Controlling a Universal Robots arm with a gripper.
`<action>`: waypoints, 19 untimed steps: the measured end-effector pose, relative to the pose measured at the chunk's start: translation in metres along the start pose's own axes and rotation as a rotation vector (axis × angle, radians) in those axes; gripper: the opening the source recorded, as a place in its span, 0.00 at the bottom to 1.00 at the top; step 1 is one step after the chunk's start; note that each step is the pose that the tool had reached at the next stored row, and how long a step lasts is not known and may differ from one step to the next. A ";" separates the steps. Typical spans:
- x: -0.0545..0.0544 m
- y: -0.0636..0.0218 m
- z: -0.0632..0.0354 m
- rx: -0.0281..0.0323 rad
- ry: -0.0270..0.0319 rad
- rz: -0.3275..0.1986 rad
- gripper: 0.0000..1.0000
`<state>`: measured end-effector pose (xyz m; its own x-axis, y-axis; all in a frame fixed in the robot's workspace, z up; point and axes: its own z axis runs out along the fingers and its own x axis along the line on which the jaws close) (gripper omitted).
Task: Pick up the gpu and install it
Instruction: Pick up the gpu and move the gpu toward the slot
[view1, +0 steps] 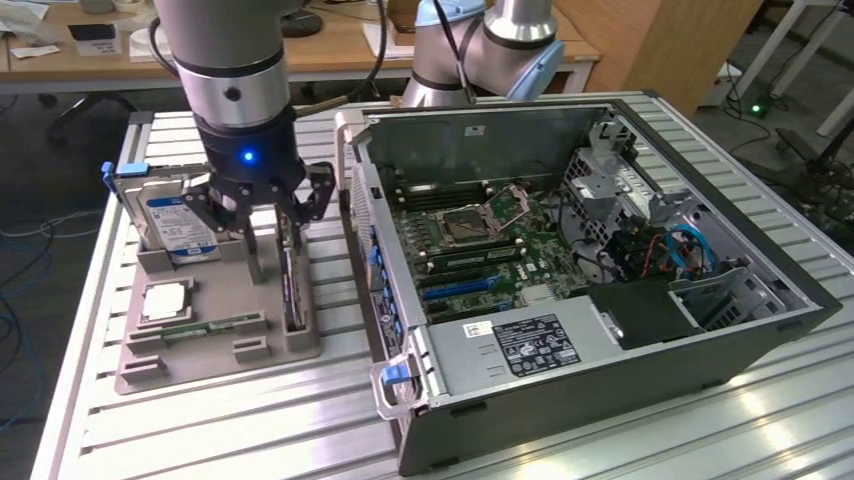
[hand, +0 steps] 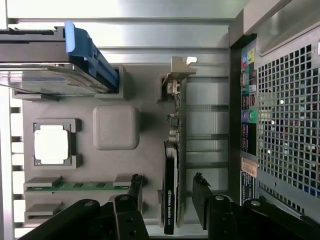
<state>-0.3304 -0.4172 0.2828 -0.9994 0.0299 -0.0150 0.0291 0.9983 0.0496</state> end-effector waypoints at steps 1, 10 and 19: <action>0.000 -0.0002 0.0012 0.0000 0.0000 0.000 0.53; -0.003 -0.0016 0.0126 0.0000 0.0000 0.000 0.53; -0.005 -0.0023 0.0245 0.0000 0.0000 0.000 0.53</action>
<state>-0.3248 -0.4184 0.2584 -0.9994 0.0299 -0.0150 0.0291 0.9983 0.0496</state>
